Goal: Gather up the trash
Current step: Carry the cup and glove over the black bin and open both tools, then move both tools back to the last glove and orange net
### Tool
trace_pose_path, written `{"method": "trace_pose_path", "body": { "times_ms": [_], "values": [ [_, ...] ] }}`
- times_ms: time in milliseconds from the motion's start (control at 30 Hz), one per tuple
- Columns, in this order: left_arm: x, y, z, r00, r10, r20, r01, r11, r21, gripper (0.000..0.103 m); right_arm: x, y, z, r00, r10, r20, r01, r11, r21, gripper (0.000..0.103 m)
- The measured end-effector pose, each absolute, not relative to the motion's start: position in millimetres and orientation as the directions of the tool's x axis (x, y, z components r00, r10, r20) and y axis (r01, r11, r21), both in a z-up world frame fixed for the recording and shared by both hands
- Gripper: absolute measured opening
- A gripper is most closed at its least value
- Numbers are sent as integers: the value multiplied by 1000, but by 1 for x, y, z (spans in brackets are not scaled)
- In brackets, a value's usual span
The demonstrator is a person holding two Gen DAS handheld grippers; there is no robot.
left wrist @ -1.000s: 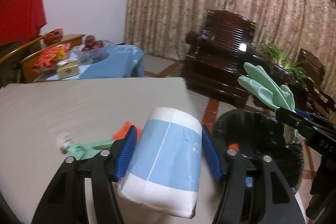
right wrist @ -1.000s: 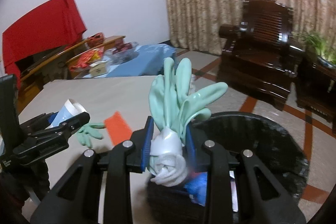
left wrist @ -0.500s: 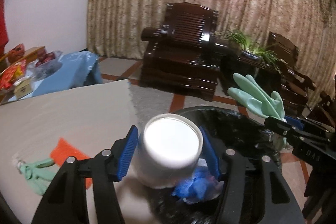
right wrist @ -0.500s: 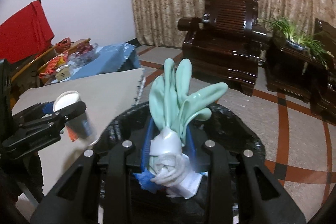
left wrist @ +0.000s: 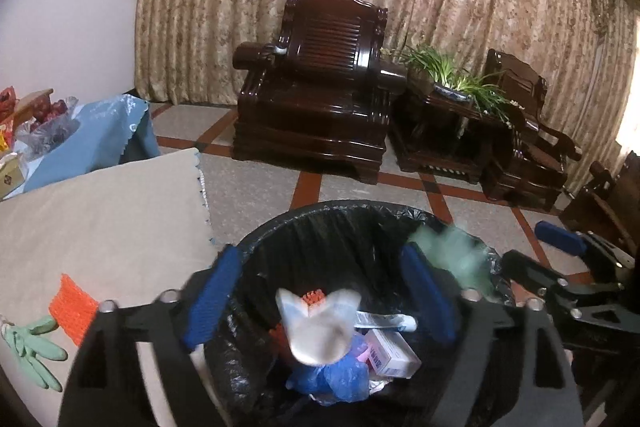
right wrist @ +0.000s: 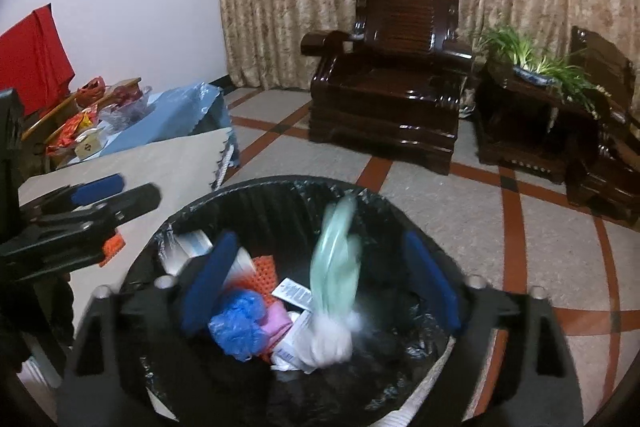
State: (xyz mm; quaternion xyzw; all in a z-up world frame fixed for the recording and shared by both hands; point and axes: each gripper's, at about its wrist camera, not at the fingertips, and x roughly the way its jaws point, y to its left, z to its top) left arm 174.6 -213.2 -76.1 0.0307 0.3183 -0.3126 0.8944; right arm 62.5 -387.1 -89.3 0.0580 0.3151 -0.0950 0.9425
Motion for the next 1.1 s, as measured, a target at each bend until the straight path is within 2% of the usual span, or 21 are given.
{"method": "trace_pose_path", "body": {
  "times_ms": [233, 467, 833, 1100],
  "values": [
    [175, -176, -79, 631, -497, -596, 522, 840, -148, 91, 62, -387, -88, 783, -142, -606, 222, 973, 58, 92],
    [168, -111, -75, 718, -377, -585, 401, 911, -94, 97, 73, -362, -82, 793, -73, -605, 167, 981, 101, 96],
    [155, 16, -91, 785, -124, -607, 139, 990, -23, 97, 118, -261, -74, 796, 121, -593, -69, 992, 109, 96],
    [157, 79, -111, 768, -11, -640, 12, 1000, -3, 97, 156, -184, -79, 778, 239, -581, -227, 969, 95, 96]
  ]
}}
